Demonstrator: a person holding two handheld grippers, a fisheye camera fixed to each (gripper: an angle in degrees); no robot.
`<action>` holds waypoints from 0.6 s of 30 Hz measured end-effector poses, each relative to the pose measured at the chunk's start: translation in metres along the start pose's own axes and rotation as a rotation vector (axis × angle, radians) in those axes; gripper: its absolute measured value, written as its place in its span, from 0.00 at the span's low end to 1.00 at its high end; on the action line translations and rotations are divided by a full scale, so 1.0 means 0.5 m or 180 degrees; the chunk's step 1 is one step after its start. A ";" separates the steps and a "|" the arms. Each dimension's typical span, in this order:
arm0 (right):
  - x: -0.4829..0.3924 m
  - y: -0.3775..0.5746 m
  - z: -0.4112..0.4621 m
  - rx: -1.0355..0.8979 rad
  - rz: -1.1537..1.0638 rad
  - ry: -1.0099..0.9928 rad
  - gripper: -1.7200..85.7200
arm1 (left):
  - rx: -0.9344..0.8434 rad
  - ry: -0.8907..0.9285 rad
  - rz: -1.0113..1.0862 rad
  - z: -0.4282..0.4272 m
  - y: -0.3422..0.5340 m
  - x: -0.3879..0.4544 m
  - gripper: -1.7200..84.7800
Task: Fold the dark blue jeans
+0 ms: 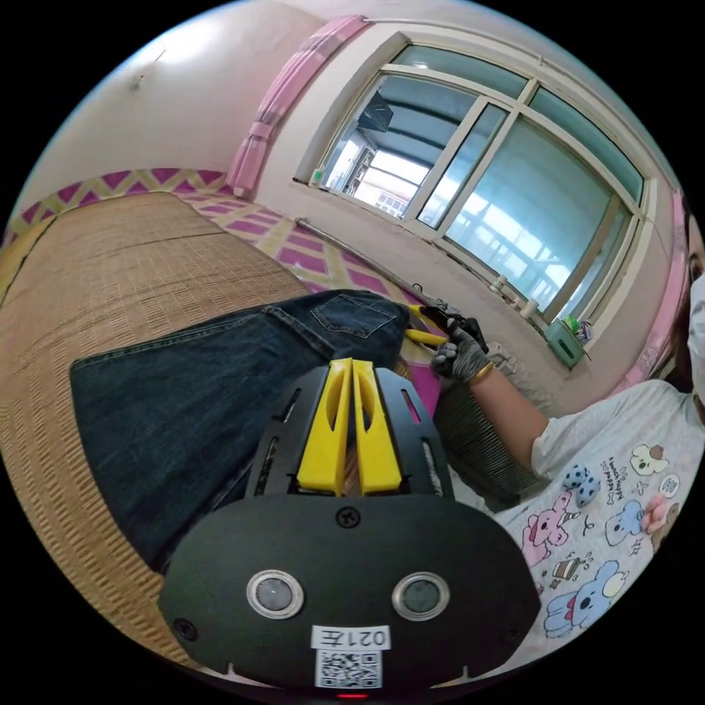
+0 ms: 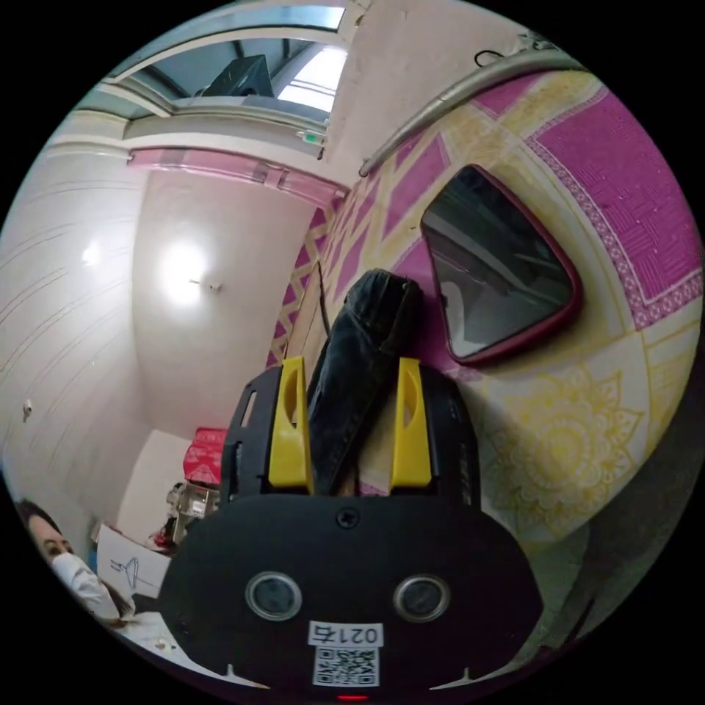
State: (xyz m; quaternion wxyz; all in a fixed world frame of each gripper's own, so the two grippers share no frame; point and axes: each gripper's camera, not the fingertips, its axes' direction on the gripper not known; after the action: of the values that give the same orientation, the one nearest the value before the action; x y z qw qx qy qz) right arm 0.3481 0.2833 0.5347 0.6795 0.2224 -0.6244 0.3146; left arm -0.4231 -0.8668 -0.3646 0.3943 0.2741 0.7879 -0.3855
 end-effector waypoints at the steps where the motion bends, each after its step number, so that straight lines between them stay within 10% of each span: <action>1: 0.001 -0.002 0.008 0.0015 0.0038 -0.0008 0.20 | 0.0009 -0.0040 -0.0013 -0.019 0.012 -0.002 0.01; 10: -0.055 0.036 0.086 0.0124 0.0062 -0.0166 0.06 | 0.0178 -0.0159 -0.0334 -0.138 0.109 -0.063 0.01; 18: -0.708 0.447 0.254 -0.0090 -0.3453 0.0946 0.04 | 0.0306 -0.0233 -0.0614 -0.251 0.207 -0.131 0.01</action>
State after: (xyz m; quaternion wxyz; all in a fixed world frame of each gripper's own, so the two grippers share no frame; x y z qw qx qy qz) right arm 0.0926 0.2994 0.1798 0.8275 0.4557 -0.3223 -0.0603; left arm -0.3630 -0.7144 -0.3015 0.3703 0.2013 0.7763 -0.4687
